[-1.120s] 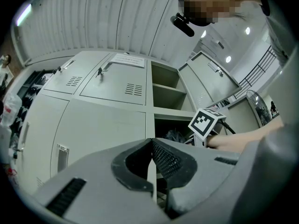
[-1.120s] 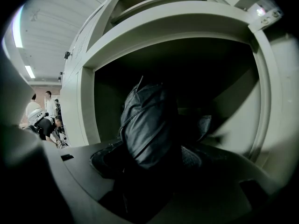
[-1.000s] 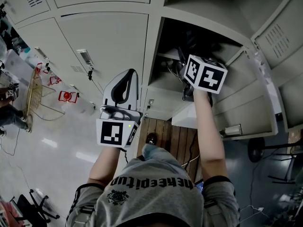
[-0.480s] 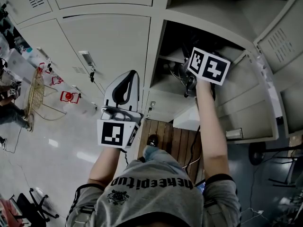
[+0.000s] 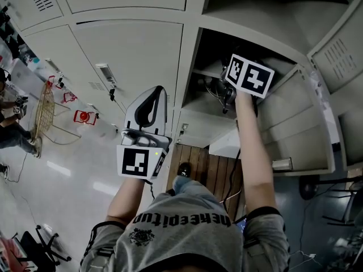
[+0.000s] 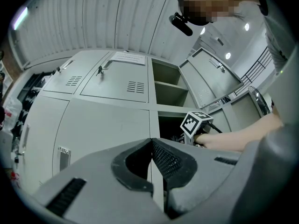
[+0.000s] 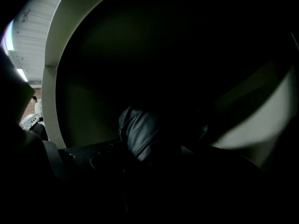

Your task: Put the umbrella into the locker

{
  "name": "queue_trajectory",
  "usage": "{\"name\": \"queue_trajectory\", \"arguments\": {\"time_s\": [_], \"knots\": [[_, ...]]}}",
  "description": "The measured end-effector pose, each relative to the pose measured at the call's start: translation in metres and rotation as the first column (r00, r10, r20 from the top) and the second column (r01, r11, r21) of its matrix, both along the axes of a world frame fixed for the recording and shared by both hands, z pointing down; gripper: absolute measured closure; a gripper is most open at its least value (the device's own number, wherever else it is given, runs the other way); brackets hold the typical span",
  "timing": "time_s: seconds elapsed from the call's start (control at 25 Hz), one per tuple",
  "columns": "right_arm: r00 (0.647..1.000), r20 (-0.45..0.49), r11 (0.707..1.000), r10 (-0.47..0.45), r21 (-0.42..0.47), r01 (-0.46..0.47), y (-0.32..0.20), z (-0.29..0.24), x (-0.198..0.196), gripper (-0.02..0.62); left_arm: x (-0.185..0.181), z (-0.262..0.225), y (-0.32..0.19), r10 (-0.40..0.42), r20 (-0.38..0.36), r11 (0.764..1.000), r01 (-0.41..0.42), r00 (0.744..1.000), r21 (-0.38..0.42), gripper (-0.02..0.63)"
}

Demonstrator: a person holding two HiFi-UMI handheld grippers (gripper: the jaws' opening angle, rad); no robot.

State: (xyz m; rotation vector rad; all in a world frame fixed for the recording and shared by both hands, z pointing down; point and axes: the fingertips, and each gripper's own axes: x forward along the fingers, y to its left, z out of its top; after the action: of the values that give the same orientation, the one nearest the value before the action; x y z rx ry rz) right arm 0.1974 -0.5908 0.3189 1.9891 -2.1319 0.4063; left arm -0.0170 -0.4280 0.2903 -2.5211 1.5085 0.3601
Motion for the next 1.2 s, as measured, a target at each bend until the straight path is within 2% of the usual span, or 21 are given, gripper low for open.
{"name": "queue_trajectory", "arguments": {"time_s": [0.76,0.96,1.2], "knots": [[1.0,0.008,0.998,-0.012,-0.063,0.012,-0.022,0.017,0.0,0.325,-0.008,0.002,-0.008,-0.014,-0.004,1.0,0.014,1.0,-0.008,0.601],[1.0,-0.001,0.999,-0.014,-0.05,0.014,-0.022,0.012,0.0,0.325,-0.006,0.003,-0.008,-0.009,-0.008,1.0,0.009,1.0,-0.013,0.601],[0.999,0.05,0.999,-0.019,0.052,0.016,-0.015,-0.022,-0.002,0.327,-0.002,0.001,-0.006,0.002,-0.018,1.0,-0.003,1.0,-0.009,0.601]]}}
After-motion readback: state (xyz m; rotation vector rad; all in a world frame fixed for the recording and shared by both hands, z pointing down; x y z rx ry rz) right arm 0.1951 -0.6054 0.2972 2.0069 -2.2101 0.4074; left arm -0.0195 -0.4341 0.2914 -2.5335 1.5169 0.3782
